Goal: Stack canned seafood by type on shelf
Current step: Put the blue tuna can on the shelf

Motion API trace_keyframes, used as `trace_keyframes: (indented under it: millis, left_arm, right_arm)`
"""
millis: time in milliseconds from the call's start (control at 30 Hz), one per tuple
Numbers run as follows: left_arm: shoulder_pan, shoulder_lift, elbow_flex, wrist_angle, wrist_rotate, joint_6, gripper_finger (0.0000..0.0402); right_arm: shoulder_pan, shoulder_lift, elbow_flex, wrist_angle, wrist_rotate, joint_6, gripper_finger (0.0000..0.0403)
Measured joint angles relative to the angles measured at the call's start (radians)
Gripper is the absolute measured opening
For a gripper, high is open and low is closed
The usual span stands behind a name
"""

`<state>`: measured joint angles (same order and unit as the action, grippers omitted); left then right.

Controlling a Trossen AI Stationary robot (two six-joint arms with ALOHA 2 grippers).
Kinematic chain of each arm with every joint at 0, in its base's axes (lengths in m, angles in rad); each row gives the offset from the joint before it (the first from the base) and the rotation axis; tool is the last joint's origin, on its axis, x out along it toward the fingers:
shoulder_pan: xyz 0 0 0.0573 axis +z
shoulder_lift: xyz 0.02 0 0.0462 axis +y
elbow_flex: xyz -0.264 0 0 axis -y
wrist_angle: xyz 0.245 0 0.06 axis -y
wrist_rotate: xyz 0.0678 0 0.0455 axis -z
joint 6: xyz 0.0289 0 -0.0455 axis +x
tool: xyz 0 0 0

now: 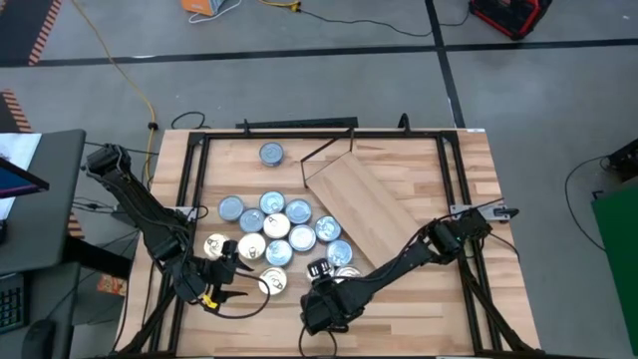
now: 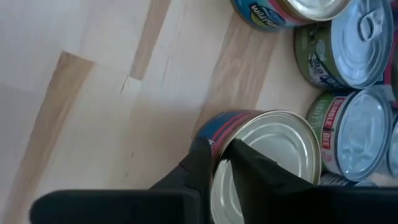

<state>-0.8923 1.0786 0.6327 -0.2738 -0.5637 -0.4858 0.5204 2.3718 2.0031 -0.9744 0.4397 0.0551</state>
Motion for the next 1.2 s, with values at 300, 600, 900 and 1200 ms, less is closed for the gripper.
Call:
trace_keyframes:
  millis: [300, 600, 900, 1200]
  left_arm:
    - [0.000, 0.000, 0.000, 0.001, -0.015, 0.000, 0.0279]
    - [0.000, 0.000, 0.000, 0.002, -0.022, 0.000, 0.0279]
    - [0.000, 0.000, 0.000, 0.002, -0.022, 0.000, 0.0279]
    - [0.000, 0.000, 0.000, 0.002, -0.022, 0.000, 0.0279]
  right_arm:
    - [0.026, 0.001, -0.009, 0.041, 0.007, -0.022, 0.0054]
    - [0.031, 0.003, -0.010, 0.042, 0.011, -0.003, 0.0053]
    - [0.066, 0.006, -0.011, 0.036, 0.052, 0.000, 0.0053]
    - [0.111, 0.010, -0.014, -0.003, 0.171, 0.000, 0.0053]
